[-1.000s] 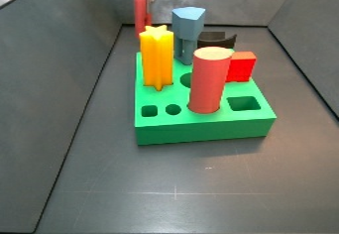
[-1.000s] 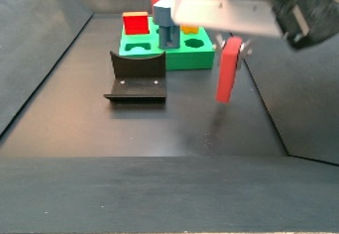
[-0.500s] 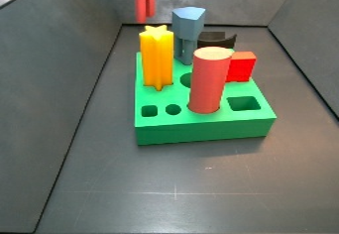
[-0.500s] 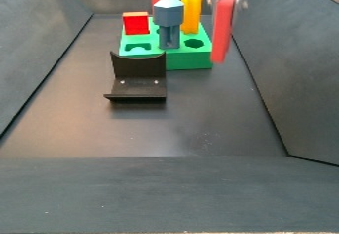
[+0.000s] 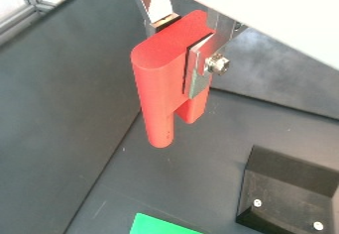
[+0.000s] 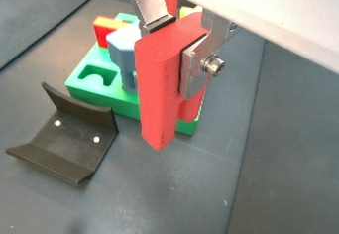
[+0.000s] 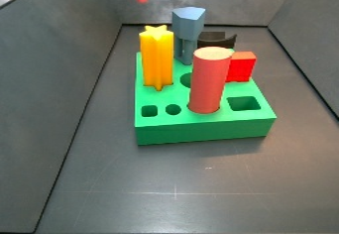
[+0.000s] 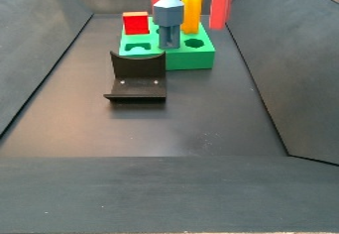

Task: Pick up the square-circle object. Move up. Rotate the square-circle object. Move to above the board. Insert the square-circle object.
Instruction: Rotate the square-circle object.

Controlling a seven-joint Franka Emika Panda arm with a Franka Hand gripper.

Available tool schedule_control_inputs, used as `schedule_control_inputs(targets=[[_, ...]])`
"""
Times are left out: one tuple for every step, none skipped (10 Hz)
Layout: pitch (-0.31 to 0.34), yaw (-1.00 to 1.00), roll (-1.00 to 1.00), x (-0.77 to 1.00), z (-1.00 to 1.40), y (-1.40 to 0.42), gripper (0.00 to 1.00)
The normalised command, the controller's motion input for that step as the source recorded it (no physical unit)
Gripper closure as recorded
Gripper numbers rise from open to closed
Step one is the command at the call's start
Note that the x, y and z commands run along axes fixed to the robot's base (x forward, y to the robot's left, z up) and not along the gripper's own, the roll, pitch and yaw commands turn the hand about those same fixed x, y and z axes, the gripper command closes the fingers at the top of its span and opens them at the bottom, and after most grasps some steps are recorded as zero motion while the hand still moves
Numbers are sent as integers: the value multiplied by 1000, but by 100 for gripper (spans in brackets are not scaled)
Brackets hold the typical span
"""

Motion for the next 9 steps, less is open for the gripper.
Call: schedule_control_inputs(targets=[[-148, 501, -20, 0, 0, 0, 100], [-150, 458, -16, 12, -138, 19, 100], [-149, 365, -12, 11, -130, 21, 100], [-113, 978, -15, 18, 0, -31, 100], [-70, 839, -14, 17, 47, -38, 100], [-49, 528, -13, 4, 36, -30, 100], [-40, 343, -15, 0, 19, -21, 100], [-38, 221, -16, -2, 14, -17, 100], [-37, 459, -16, 0, 0, 0, 100]])
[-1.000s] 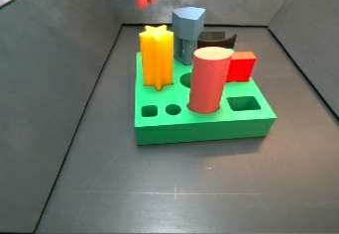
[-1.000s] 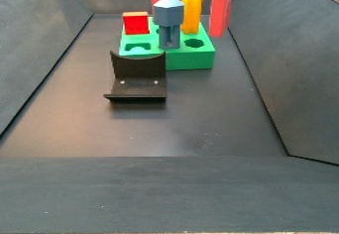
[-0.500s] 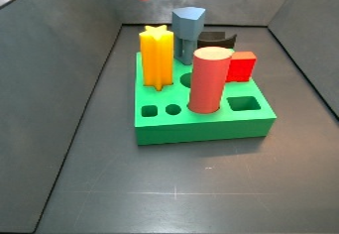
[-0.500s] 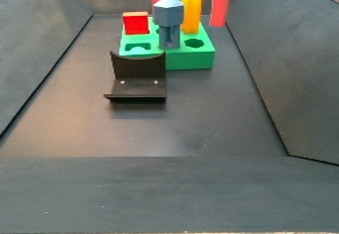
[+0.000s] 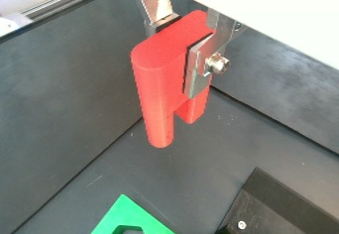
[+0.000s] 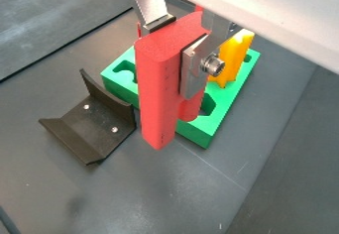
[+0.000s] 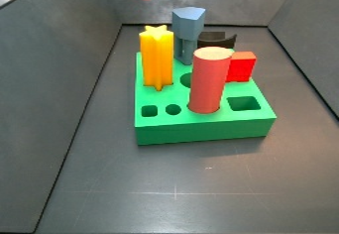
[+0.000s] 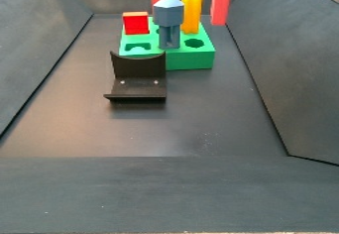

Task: Pick up the square-circle object. Move up. Rotate the square-circle object. Move to above the board. Insert the square-circle object.
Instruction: Rotate the square-circle object.

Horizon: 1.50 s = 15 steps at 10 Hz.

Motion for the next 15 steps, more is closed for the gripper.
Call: schedule_control_inputs(targets=[[-36, 394, -16, -1, -2, 1, 100], [-36, 282, -16, -1, -2, 1, 100], [-36, 188, -216, 0, -1000, 0, 100], [-51, 111, -214, 7, -1000, 1, 100], [-47, 76, -197, 12, -1000, 3, 100], [-42, 33, -156, 13, -1000, 5, 100], [-47, 18, -140, 13, -1000, 6, 100], [-57, 6, -125, 14, -1000, 7, 100], [-61, 2, -119, 15, -1000, 9, 100], [-65, -1, -113, 16, -1000, 10, 100], [-66, -3, -108, 16, -1000, 12, 100], [-68, -6, -101, 18, -1000, 15, 100], [-68, -8, -96, 19, -1000, 18, 100], [-65, -10, -90, 19, -858, 21, 100], [-64, -11, -87, 19, -751, 21, 100]])
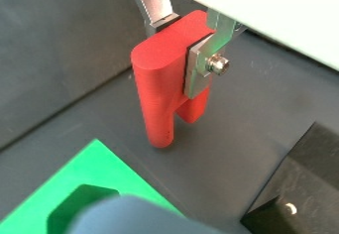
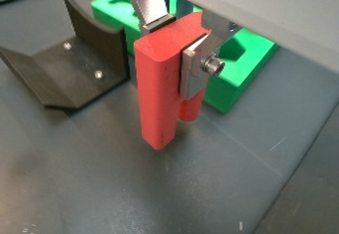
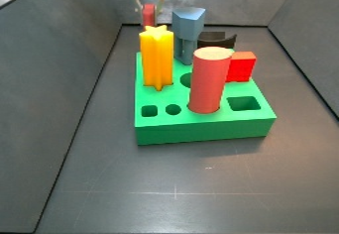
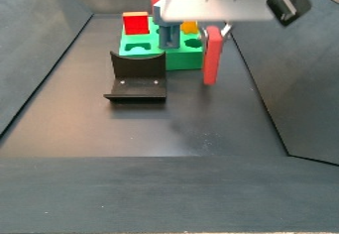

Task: Pick up the square-circle object. Move up. Rotate the square-circle object. Move to above the board. Insert the square-circle object.
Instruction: Rotate the square-circle object.

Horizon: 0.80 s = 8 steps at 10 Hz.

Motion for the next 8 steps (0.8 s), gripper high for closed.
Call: schedule_control_inputs(targets=[[-62, -14, -80, 21, -538, 22, 100], [-59, -14, -77, 22, -432, 22, 100], [-52, -16, -72, 27, -226, 23, 100], [-38, -16, -73, 17, -190, 20, 100], [-32, -14, -74, 8, -192, 20, 100], [-31, -14, -74, 9, -193, 21, 100], [-33, -15, -74, 11, -191, 19, 100], [-33, -15, 126, 0, 0, 0, 0]])
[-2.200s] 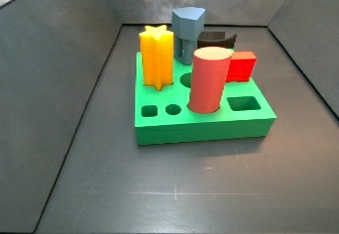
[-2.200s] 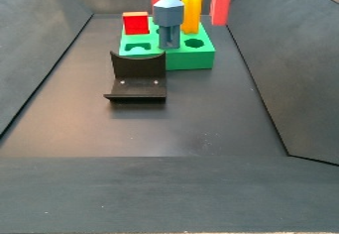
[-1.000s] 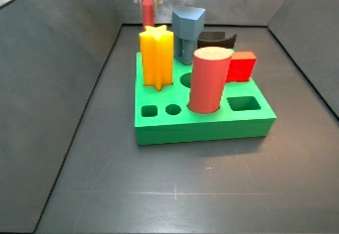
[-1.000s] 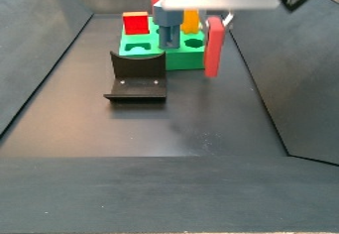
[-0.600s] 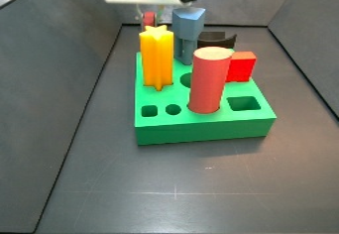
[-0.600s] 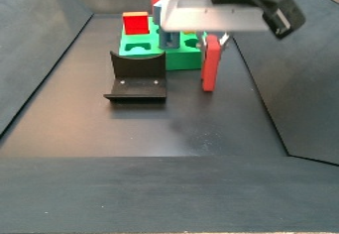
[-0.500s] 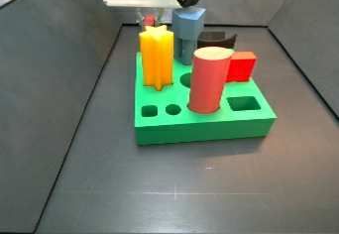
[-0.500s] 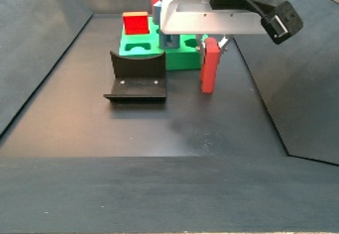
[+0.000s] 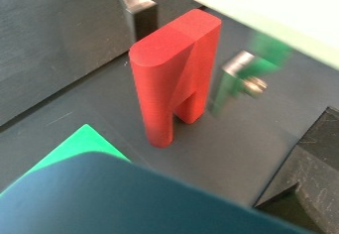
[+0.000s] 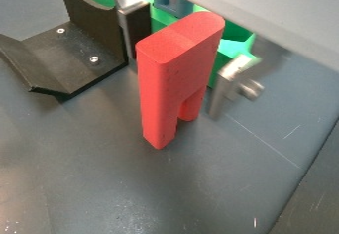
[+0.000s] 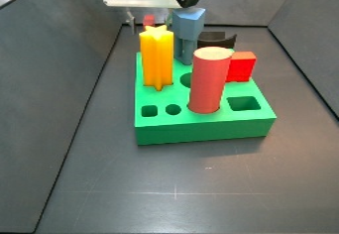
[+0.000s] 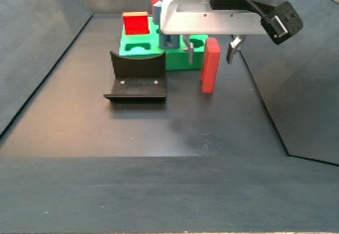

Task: Pick up the square-circle object. Move up. Rotate the square-circle object. Move to above the board. Insert the square-circle object.
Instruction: Rotate the square-circle object.

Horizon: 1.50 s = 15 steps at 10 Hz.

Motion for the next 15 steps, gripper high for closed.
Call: schedule_control_inputs(targets=[[-32, -2, 120, 0, 1000, 0, 0], [-26, -1, 118, -5, 1000, -1, 0], [17, 3, 107, -37, 992, -8, 0], [37, 5, 98, -31, 843, -8, 0], [48, 7, 90, -17, 678, -8, 0], [54, 10, 81, -12, 436, -9, 0], [57, 13, 74, -7, 252, -8, 0], [9, -1000, 11, 0, 0, 83, 0], [8, -1000, 10, 9, -36, 85, 0], [6, -1000, 6, 16, -15, 72, 0], [6, -1000, 6, 16, -10, 51, 0], [6, -1000, 6, 18, -10, 36, 0], [6, -1000, 7, 18, -10, 33, 0], [7, -1000, 7, 18, -10, 31, 0], [7, -1000, 7, 18, -10, 28, 0]])
